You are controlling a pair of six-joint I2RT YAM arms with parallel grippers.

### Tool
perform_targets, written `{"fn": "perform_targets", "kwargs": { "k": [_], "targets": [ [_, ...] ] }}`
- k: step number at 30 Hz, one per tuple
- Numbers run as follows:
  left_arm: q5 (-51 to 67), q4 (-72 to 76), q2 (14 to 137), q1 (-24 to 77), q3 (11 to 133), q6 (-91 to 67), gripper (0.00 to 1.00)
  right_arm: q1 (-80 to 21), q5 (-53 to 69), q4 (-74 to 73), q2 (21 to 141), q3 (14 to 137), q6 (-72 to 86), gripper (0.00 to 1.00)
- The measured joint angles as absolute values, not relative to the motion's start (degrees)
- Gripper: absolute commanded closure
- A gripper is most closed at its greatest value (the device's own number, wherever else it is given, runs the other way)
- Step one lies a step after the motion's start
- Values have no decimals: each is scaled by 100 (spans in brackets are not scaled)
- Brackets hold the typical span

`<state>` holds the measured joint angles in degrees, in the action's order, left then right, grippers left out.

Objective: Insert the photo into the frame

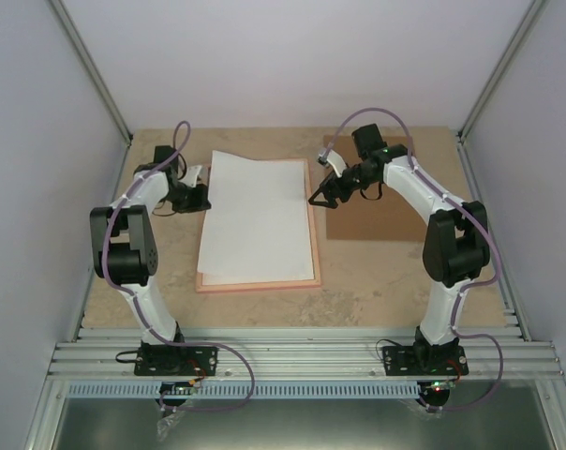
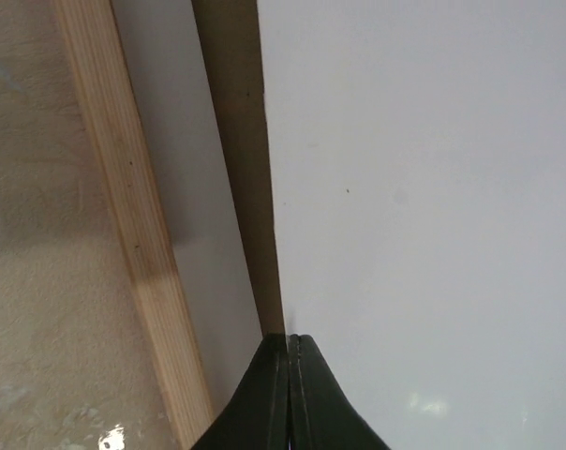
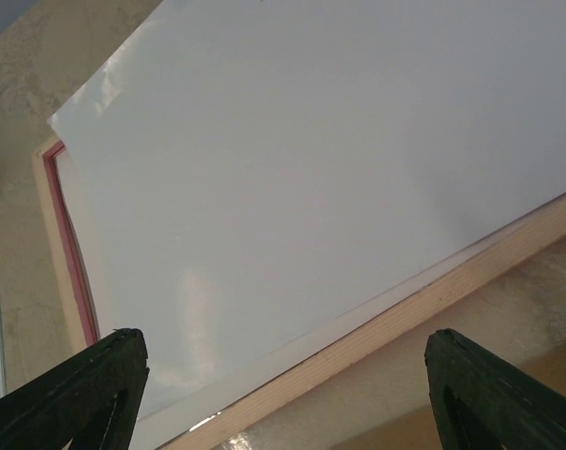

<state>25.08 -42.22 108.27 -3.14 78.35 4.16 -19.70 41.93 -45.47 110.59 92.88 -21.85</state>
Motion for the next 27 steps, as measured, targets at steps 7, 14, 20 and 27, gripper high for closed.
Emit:
{"fn": "perform_targets", "kwargs": {
  "k": [7,14,20,27],
  "targets": [
    [2585,-4222,10827,-366,7721,250,100,-1970,4075,-4499,11083,9288,-2158,18],
    [2969,-4104,10827,-473,7227,-351,100,-1970,4016,-4497,11150,9288,-2158,18],
    [3059,-4010,10827,-493,7081,-528,100,-1970,4003,-4495,11153,9288,-2154,19],
    [3046,-3964,10827,-493,7089,-541,100,-1970,4003,-4462,11185,9286,-2139,19]
  ]
}}
